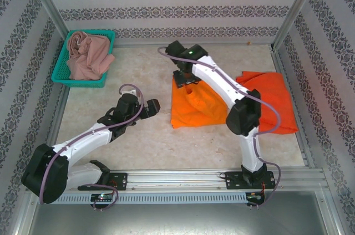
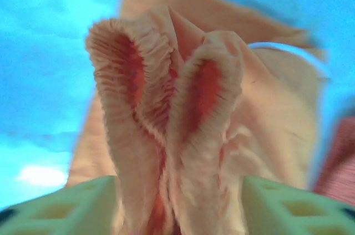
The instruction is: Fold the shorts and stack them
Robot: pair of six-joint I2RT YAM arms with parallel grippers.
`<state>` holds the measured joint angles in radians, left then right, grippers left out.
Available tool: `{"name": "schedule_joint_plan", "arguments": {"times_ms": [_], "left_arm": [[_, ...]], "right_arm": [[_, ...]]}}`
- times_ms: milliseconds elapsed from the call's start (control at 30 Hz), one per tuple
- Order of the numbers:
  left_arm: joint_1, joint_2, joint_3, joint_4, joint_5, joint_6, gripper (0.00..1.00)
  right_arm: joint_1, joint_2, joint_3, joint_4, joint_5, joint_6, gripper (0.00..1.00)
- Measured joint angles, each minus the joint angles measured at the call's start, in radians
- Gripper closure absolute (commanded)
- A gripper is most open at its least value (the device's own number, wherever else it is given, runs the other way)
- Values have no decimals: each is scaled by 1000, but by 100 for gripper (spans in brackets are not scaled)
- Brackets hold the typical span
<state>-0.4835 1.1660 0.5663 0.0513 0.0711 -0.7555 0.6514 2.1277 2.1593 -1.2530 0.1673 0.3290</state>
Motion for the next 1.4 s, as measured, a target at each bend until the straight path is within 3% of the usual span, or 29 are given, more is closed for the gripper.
{"name": "schedule_joint_plan", "arguments": {"times_ms": [100,200,367,567,767,933,1267,1400], "left_arm": [[7,-38,-2,-1,0,-8,0],[15,-90,-2,-1,3,-16,0],[37,-109,-2,2,34,-43,0],[82,-38,28,9,107,-73,0],[121,-4,71,30,147,-81,0],[144,15,81,31,182,-84,0],[126,31,84,32,256,-95,7],[12,119,151,54,270,-121,7]], "right_arm": [[0,-8,-47,68,-162,36,18],[-31,-136,-246,219,-301,94,12],[-136,-362,-547,441,-465,200,11],[-142,-358,-793,707,-605,322,10],[-77,-238,-888,821,-655,373,9],[-53,-265,-996,900,-680,367,11],[-118,-664,-1220,790,-707,261,5],[-210,-848,-1161,763,-633,194,3]]}}
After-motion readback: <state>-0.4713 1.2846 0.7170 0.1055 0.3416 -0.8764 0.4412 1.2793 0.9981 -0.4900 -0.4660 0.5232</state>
